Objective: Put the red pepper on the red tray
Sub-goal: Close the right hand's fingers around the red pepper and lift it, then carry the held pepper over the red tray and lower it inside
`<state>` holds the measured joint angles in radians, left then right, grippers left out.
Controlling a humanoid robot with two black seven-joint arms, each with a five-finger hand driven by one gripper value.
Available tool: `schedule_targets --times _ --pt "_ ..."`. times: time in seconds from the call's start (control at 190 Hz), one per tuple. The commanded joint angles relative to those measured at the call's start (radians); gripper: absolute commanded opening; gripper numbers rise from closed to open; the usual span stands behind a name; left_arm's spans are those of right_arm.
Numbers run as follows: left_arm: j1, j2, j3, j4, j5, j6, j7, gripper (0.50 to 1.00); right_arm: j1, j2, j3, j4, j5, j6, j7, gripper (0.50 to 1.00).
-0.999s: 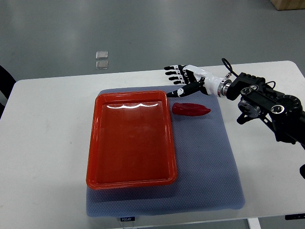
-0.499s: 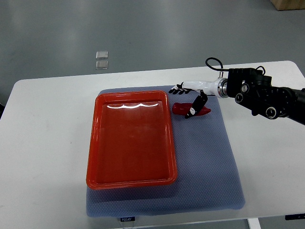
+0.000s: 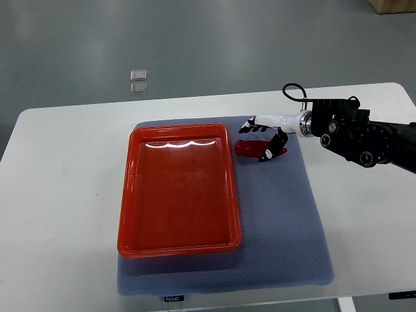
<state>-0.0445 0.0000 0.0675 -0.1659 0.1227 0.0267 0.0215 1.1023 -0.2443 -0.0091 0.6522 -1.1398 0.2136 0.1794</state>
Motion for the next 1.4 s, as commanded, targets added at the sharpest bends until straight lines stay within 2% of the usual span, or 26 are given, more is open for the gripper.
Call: schedule_targets --times 0.0,0.063,0.158,0.179,0.284,0.363,0.368,0.41,0.815,0.83,1.025,1.162,1.393 --pt "0.000 0.000 0.000 0.000 0.000 -0.001 0.000 1.000 -0.001 0.000 -0.003 0.000 -0.020 -0.002 0.000 0.772" --pt "0.000 0.000 0.000 0.000 0.000 -0.001 0.000 1.000 -0.002 0.000 -0.003 -0.002 -0.031 -0.002 0.000 0.750" --pt "0.000 0.000 0.000 0.000 0.000 -0.001 0.000 1.000 -0.002 0.000 -0.019 -0.002 -0.037 -0.002 0.000 0.676" --pt "0.000 0.000 0.000 -0.001 0.000 0.001 0.000 1.000 -0.001 0.000 -0.025 -0.002 -0.037 -0.002 0.000 0.646" --pt "0.000 0.000 0.000 0.000 0.000 -0.001 0.000 1.000 -0.001 0.000 -0.029 -0.002 -0.037 -0.002 0.000 0.584" --pt "0.000 0.000 0.000 0.000 0.000 -0.001 0.000 1.000 -0.001 0.000 -0.029 -0.002 -0.037 -0.002 0.000 0.572" --pt "0.000 0.000 0.000 0.000 0.000 -0.001 0.000 1.000 -0.001 0.000 -0.031 -0.002 -0.037 -0.002 0.000 0.536" --pt "0.000 0.000 0.000 -0.001 0.000 -0.001 0.000 1.000 -0.001 0.000 -0.031 -0.002 -0.038 -0.002 0.000 0.500" --pt "0.000 0.000 0.000 0.000 0.000 -0.001 0.000 1.000 0.042 -0.020 -0.003 -0.002 -0.012 -0.002 0.020 0.500" --pt "0.000 0.000 0.000 0.000 0.000 -0.001 0.000 1.000 0.048 -0.020 0.029 0.000 -0.009 0.000 0.045 0.500" --pt "0.000 0.000 0.000 0.000 0.000 -0.001 0.000 1.000 0.100 -0.004 0.055 0.015 -0.008 0.003 0.072 0.500" --pt "0.000 0.000 0.000 0.000 0.000 0.001 0.000 1.000 0.120 0.053 0.054 0.061 -0.008 0.001 0.081 0.500" --pt "0.000 0.000 0.000 0.000 0.000 -0.001 0.000 1.000 0.093 0.183 0.041 0.064 -0.015 -0.002 0.098 0.500"
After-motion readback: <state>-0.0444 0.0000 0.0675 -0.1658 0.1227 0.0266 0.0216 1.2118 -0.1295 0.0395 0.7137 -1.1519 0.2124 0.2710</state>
